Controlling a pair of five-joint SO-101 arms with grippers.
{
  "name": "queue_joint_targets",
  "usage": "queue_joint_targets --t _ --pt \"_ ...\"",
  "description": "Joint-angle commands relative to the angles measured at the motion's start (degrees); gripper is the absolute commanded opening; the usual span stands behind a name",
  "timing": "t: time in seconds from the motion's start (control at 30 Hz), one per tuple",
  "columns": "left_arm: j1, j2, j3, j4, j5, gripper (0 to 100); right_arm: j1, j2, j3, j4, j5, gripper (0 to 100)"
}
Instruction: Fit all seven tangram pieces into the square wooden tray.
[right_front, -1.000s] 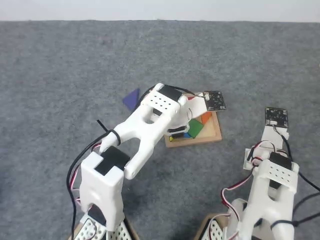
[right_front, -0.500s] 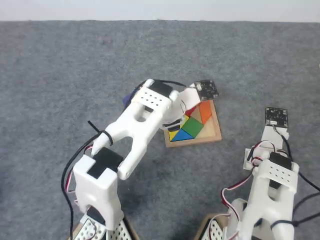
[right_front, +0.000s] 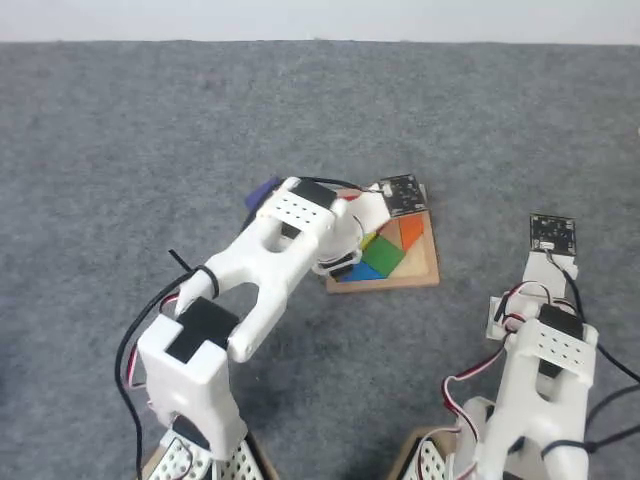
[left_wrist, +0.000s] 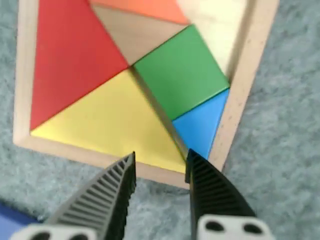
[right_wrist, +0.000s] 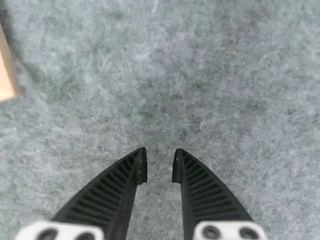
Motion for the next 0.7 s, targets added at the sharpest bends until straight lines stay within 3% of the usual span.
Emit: queue_joint_targets --t 0.0,0.67 --pt "-4.1 -2.5 0.3 3.4 -1.8 16 0.1 -1.8 -1.4 -0.6 0.2 9.1" --pt "-11.2 -3.9 -0.4 3.8 -4.4 16 0.1 -1.6 -1.5 -0.6 0.2 9.1"
